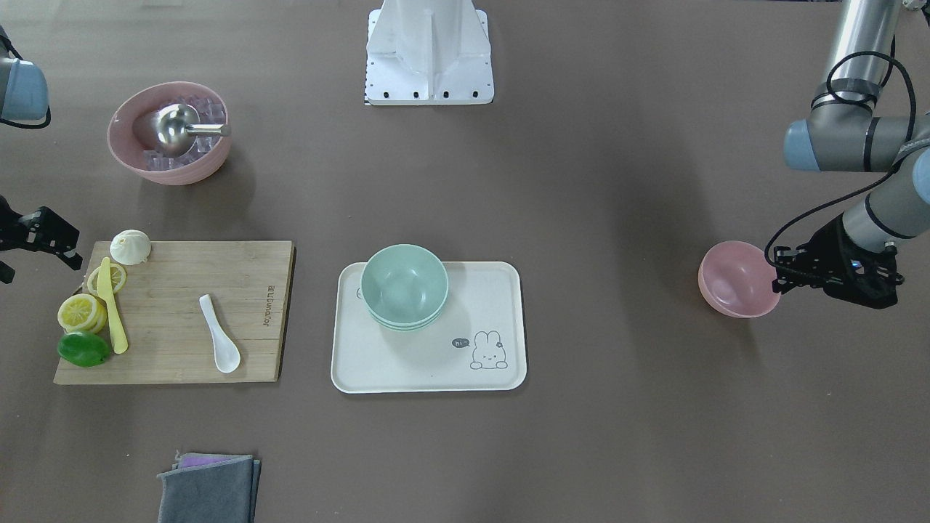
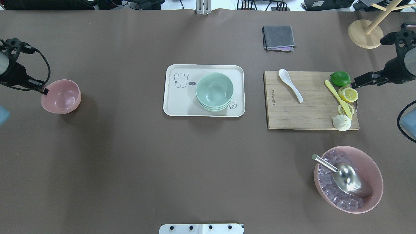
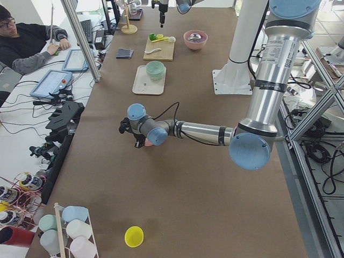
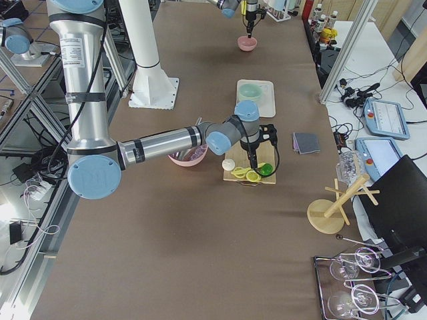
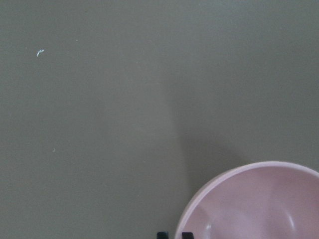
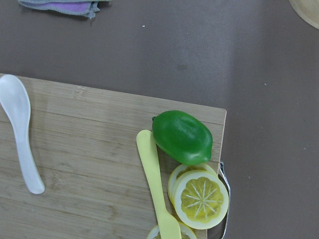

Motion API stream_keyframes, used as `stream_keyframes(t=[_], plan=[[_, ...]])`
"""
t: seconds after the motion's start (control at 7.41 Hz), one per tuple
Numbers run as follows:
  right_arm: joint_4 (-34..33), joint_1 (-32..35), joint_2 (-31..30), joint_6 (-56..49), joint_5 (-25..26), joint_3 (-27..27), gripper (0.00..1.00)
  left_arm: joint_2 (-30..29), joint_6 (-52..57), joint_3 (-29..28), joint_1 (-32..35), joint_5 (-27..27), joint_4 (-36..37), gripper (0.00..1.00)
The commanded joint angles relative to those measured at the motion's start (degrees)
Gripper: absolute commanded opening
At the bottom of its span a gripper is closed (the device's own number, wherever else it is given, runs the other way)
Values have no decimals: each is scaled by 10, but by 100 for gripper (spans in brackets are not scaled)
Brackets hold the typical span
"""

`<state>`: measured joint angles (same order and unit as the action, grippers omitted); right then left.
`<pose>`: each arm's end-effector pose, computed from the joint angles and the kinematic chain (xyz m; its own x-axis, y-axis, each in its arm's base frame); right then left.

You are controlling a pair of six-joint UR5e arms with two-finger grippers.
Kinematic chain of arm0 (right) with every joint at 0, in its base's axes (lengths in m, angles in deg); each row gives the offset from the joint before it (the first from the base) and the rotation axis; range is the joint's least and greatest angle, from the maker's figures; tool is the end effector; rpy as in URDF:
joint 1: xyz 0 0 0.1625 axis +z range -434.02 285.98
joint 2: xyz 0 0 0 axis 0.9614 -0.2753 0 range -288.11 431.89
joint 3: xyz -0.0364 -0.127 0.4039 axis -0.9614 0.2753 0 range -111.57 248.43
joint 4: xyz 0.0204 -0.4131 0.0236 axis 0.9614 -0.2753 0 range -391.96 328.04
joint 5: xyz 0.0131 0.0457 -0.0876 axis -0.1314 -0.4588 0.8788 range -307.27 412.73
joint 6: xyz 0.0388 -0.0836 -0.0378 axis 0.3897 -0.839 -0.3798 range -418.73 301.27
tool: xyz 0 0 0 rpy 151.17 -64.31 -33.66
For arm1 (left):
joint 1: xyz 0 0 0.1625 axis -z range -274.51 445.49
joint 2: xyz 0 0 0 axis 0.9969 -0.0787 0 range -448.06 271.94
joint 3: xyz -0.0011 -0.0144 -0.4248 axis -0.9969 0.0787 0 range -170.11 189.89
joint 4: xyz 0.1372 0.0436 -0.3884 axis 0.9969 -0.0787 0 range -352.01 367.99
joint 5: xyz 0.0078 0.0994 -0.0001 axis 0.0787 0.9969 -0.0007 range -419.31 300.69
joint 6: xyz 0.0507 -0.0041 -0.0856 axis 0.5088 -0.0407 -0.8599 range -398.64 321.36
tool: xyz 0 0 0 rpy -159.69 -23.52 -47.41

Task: Stack pink bowl on green and place spoon
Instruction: 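Move the left gripper down to the pink bowl rim and grasp it, then carry the pink bowl with the left gripper over the green bowl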

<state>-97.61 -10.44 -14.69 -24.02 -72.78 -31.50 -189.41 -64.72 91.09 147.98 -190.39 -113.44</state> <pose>-0.1707 -0.5131 0.4993 0.6698 -0.1558 0.7260 -0.0359 0.9698 0.2412 0.2169 -0.5636 0.5683 0.6165 0.2819 -0.7352 -0.1245 0.9569 0.2625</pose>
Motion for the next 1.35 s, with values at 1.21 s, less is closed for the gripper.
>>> stream_keyframes(t=[1.21], plan=[[1,-3,0,0,5,-1,100,-306,-483,166,-199,89,326,0]])
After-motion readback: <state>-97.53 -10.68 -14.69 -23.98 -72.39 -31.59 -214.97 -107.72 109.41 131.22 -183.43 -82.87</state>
